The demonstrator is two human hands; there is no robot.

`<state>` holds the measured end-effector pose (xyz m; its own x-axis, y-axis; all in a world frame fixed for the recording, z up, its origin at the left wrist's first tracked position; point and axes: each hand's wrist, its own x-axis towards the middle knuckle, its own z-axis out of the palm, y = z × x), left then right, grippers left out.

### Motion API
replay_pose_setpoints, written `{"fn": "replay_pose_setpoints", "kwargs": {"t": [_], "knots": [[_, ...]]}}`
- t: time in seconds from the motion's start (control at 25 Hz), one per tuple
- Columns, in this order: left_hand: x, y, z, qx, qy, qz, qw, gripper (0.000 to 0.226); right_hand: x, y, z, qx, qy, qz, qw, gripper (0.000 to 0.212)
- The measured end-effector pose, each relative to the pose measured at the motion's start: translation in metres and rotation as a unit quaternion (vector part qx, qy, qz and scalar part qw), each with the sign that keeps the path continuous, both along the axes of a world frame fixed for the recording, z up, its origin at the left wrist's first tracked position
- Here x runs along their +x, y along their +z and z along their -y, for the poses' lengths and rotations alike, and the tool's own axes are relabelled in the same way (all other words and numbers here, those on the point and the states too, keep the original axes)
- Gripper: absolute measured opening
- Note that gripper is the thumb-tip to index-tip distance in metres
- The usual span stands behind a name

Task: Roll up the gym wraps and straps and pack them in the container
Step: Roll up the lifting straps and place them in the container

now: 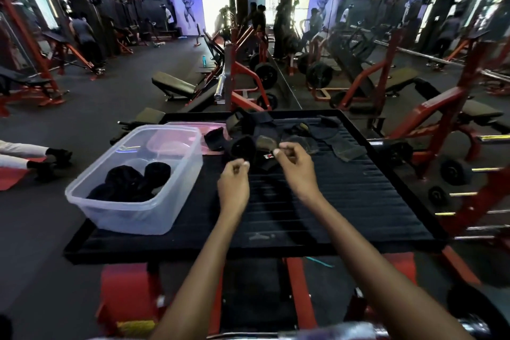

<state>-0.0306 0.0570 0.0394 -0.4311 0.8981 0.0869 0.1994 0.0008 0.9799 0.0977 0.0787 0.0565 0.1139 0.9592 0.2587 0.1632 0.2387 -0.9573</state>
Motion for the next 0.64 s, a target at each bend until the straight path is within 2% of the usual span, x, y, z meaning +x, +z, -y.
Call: {"fn": "replay_pose_setpoints", "kwargs": {"t": [0.12,0.2,0.28,0.36,0.52,0.64], "knots": [[0.028,-0.036,-0.016,-0.052,0.026,-0.201,0.978,0.043,0.040,-0.029,-0.012,-0.042,-0.001,0.021,0.999,0.021],[0.034,-0.055,-0.023,-0.105,0.011,-0.325,0.940,0.054,0.054,-0.044,-0.021,-0.061,0.005,0.039,0.997,0.021],[0.037,-0.066,-0.025,-0.154,-0.013,-0.403,0.902,0.061,0.060,-0.052,-0.032,-0.070,0.024,0.057,0.996,0.021],[0.038,-0.071,-0.026,-0.162,-0.015,-0.443,0.881,0.061,0.058,-0.055,-0.052,-0.062,0.044,0.088,0.993,0.022],[0.036,-0.075,-0.027,-0.160,-0.012,-0.454,0.877,0.061,0.030,-0.038,-0.113,0.001,0.067,0.197,0.978,0.031],[0.035,-0.075,-0.029,-0.161,-0.018,-0.449,0.879,0.061,0.008,-0.030,-0.159,-0.004,0.102,0.350,0.931,0.045]]}}
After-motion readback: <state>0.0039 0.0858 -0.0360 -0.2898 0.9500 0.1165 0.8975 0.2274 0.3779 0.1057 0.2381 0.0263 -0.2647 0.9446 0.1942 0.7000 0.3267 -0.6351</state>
